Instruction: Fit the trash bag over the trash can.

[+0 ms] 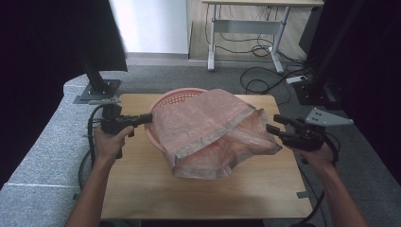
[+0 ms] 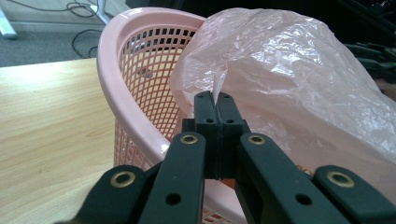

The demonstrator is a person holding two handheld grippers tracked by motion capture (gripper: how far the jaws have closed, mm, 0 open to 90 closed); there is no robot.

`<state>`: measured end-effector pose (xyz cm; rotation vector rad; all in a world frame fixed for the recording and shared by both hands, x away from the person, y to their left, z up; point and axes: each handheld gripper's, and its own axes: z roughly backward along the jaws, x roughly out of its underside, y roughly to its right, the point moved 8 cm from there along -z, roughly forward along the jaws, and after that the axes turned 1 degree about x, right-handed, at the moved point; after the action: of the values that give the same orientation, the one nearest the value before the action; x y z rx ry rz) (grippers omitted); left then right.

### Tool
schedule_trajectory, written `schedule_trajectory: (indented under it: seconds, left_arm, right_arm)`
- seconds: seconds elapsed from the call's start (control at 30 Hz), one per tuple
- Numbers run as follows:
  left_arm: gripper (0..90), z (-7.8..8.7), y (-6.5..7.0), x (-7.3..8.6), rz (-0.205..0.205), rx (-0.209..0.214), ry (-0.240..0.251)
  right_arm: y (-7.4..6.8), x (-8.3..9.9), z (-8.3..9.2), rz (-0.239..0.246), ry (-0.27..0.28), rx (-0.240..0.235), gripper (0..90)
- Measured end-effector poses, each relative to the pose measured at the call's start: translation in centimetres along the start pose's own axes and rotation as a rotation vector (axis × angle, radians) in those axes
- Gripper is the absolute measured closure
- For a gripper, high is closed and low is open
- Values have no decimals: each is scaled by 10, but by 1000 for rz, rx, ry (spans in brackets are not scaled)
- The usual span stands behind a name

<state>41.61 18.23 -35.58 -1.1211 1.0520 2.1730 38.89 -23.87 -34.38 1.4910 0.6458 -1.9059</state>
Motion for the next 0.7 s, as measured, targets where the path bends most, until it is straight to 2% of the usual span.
schedule_trajectory:
  seconds: [0.17,0.2,0.27,0.37,0.4,0.43,0.47,0.5,0.53,0.6,0.63,0.7]
  left_arm:
    - [896,-3,-1,-6,-4,2,-14]
    - [896,-3,-1,-7,-5,0,-17]
    - [896,-3,-2,-10,-11,2,-19]
    - [896,-3,-2,-15,-13,0,-16]
    - [896,-3,-3,-16,-12,0,-16]
    - [896,-2,-5,-17,-13,-3,-16]
    - [896,-2,-8,-21,-14,-5,-17]
    - [896,-2,-9,-22,-12,-7,-19]
    - [896,-2,-9,-22,-12,-7,-19]
    - [896,-4,-13,-26,-14,-24,-28]
    - [896,-5,-15,-28,-12,-26,-34]
    - [895,-9,-20,-31,-6,-40,-48]
  right_arm:
    - [10,5,-31,-3,-35,19,405]
    - [13,6,-41,6,-49,33,383]
    - [12,5,-51,11,-49,20,380]
    - [14,4,-58,23,-49,27,403]
    - [14,3,-62,27,-45,24,457]
    - [14,2,-65,37,-44,21,570]
    - [11,0,-69,56,-34,-29,741]
    - [9,-3,-70,65,-27,-42,802]
    - [9,-3,-70,65,-27,-42,802]
    - [6,-9,-72,72,-16,-60,884]
    - [7,-12,-73,78,-18,-43,892]
    - [11,-13,-76,61,-37,-19,893]
